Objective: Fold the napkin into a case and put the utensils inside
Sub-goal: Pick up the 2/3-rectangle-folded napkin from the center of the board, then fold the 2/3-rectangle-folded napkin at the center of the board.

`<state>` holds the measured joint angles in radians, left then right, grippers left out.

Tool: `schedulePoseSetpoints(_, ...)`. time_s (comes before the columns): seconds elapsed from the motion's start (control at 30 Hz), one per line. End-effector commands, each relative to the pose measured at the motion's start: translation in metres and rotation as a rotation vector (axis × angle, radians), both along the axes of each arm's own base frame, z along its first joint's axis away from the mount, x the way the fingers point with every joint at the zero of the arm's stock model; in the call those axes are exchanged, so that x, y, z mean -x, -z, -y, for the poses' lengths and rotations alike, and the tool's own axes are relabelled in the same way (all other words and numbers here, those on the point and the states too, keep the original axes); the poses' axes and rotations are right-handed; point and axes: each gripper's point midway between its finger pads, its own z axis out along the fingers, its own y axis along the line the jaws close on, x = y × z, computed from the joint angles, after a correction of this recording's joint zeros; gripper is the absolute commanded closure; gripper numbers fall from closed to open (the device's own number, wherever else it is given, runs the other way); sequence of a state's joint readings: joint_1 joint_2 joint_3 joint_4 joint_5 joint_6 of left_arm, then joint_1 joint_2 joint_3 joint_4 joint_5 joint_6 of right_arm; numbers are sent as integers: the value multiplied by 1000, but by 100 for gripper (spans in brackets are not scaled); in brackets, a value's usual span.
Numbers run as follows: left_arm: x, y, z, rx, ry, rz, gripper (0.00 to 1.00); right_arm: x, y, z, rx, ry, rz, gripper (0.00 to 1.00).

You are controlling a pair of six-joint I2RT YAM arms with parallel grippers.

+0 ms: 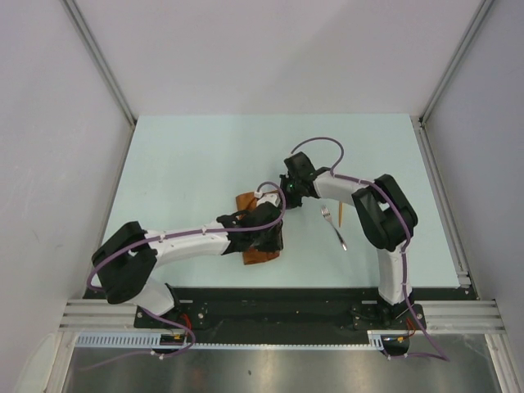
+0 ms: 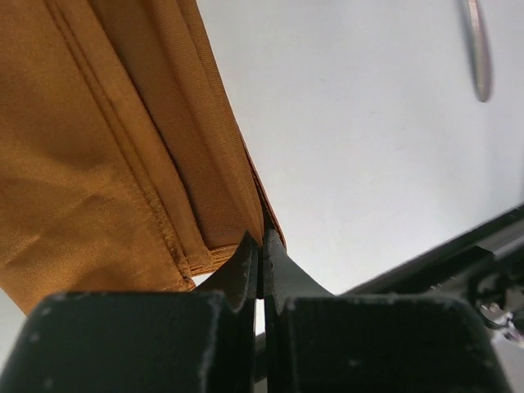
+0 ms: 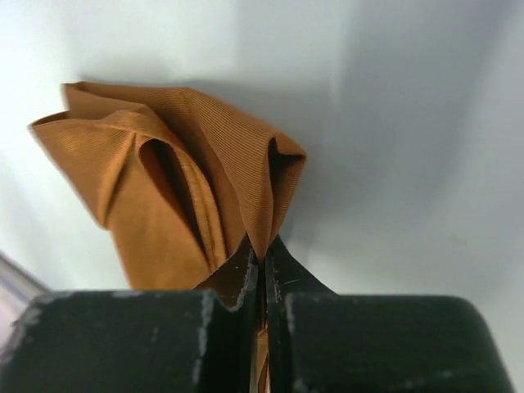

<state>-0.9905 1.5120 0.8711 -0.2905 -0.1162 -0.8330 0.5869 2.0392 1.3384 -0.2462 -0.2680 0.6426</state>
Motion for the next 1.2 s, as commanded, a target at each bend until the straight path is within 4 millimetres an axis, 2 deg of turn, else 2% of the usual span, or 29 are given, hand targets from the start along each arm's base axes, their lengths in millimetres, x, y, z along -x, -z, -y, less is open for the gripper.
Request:
schedulePoseSetpoints(0.0,4,-19,24,135,67,3,100,-12,-23,35,146,25,87,100)
schedulePoseSetpoints(0.13,4,-18,28,167,65,6,100,-9,-29,47,200,25,96,100)
schedulePoseSetpoints(0.23,7,-17,23,174,59,10,100,-11,-40,48,215,28,123,100)
schedulePoseSetpoints(0.3,8,-15,18,180,57,13,100,-8,-39,48,247,20,116,100)
schedulePoseSetpoints(0.37,7,-14,14,188,47,19,100,-13,-45,42,260,17,128,100)
schedulePoseSetpoints(0.4,8,-10,9,185,41,17,100,-7,-37,40,289,4,92,100)
schedulePoseSetpoints(0.43,6,-9,6,185,34,18,100,-11,-42,35,285,14,96,100)
schedulePoseSetpoints(0.6,11,-3,-10,198,21,6,100,-7,-35,22,309,31,72,100)
schedulePoseSetpoints(0.63,11,-2,-12,196,17,12,100,-12,-39,20,314,50,84,100)
schedulePoseSetpoints(0.73,11,1,-20,195,8,17,100,-9,-34,13,336,44,76,100)
schedulePoseSetpoints(0.9,15,12,-31,183,-12,1,100,-9,-36,0,329,64,66,100)
schedulePoseSetpoints(1.17,16,22,-55,162,-68,11,100,-11,-34,-10,337,79,57,100)
